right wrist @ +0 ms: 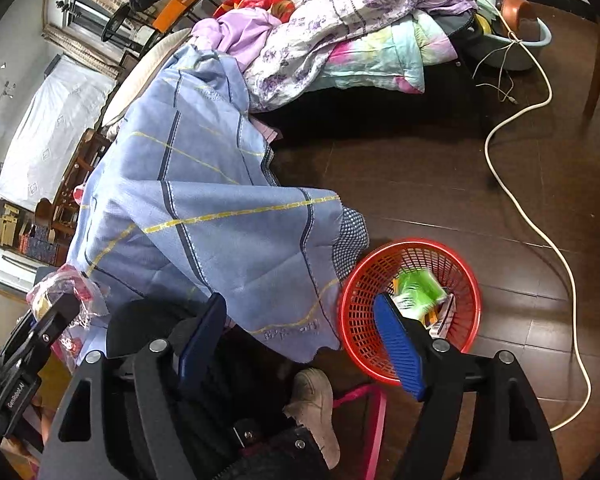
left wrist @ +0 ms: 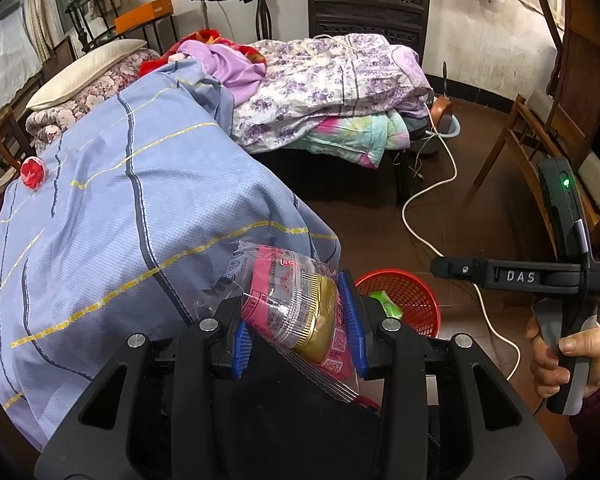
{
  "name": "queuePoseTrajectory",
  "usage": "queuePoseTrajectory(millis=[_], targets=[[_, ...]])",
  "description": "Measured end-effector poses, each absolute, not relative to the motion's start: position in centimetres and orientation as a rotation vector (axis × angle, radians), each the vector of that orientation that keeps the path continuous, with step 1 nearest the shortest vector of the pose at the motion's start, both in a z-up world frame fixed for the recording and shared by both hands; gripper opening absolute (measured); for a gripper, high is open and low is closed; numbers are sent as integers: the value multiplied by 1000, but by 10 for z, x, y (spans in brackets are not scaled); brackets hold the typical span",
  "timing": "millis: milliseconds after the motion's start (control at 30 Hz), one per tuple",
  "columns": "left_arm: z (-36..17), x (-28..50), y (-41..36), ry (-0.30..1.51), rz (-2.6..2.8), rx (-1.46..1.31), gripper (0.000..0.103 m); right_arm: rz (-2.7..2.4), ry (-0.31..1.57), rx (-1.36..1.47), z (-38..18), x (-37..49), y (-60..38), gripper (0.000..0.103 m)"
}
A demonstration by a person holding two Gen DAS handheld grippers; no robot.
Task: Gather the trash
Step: 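Open both tools to drop the green bag and bread bag into the wastebasket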
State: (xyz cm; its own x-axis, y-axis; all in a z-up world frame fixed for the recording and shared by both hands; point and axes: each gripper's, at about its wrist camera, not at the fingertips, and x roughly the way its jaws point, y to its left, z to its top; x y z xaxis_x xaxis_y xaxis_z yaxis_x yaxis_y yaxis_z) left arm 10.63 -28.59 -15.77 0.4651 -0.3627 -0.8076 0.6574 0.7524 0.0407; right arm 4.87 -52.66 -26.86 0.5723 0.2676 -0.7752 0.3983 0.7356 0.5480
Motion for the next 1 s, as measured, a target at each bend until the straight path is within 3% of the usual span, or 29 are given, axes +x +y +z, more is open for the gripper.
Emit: queuePoseTrajectory(millis=[533, 1000], targets=[[-168, 100, -334, 909, -765, 427, 40, -69, 702, 733, -180, 16, -538, 79], [-265, 81, -438, 1051, -950, 633, 44, -123, 612, 827, -180, -13, -582, 80]])
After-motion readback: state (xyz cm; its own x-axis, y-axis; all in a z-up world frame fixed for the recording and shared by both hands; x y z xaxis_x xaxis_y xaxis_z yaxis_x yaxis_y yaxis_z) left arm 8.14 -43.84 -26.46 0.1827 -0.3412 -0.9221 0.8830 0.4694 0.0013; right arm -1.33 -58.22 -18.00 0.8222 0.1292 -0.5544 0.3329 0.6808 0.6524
